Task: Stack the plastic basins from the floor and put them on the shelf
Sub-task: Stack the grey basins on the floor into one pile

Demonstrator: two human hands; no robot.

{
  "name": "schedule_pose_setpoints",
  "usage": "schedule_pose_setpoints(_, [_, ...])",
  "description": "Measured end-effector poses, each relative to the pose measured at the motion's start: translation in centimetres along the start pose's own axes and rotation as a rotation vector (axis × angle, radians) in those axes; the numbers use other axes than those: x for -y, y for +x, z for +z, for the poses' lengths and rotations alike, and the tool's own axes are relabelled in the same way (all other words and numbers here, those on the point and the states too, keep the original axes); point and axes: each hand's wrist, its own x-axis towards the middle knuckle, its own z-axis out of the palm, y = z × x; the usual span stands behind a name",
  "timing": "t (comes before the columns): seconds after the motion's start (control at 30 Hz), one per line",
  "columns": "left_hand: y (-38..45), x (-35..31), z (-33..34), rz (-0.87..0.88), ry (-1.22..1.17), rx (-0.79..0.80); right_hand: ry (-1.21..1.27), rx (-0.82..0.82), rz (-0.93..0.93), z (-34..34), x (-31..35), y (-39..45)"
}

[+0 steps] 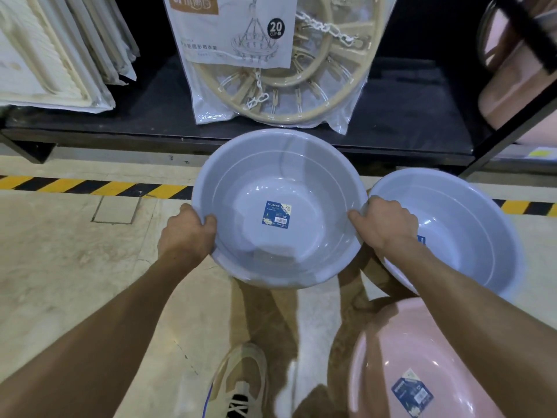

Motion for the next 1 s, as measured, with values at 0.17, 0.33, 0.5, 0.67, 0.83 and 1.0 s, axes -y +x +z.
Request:
schedule_pose_setpoints(0.17, [-1.6,-3.8,-4.2,0.042,-0.022,-0.027,0.026,-0.069,0.03,-4.6,-1.2,-0.9])
schedule_pose_setpoints(0.33, [-5.1,-9.0,-7.2,0.14,-0.078,-0.019,0.068,-0.153,0.082,-10.2,-4.6,-2.4])
schedule_pose_setpoints(0.5, [-8.0,-15.3,-8.3,0.233,-0.061,-0.018,0.059,-0.217,0.161,-14.7,-9.9,-3.8])
schedule_pose_setpoints(0.67, [-10.4,-21.1,-6.7,0.336,-0.021,0.058,0.043,-0.253,0.245,-17.3,-16.5,-5.0])
schedule_pose_setpoints(0.83, [-13.7,-25.9,-4.8,0.418,0.008,0.138,0.045,-0.293,0.329,-18.9,-22.6,-7.1])
schedule_pose_setpoints(1.0, [-13.3,-29.9,-1.2,0.459,0.061,0.171,0.075,-0.297,0.428,-19.1,-26.5,-6.8])
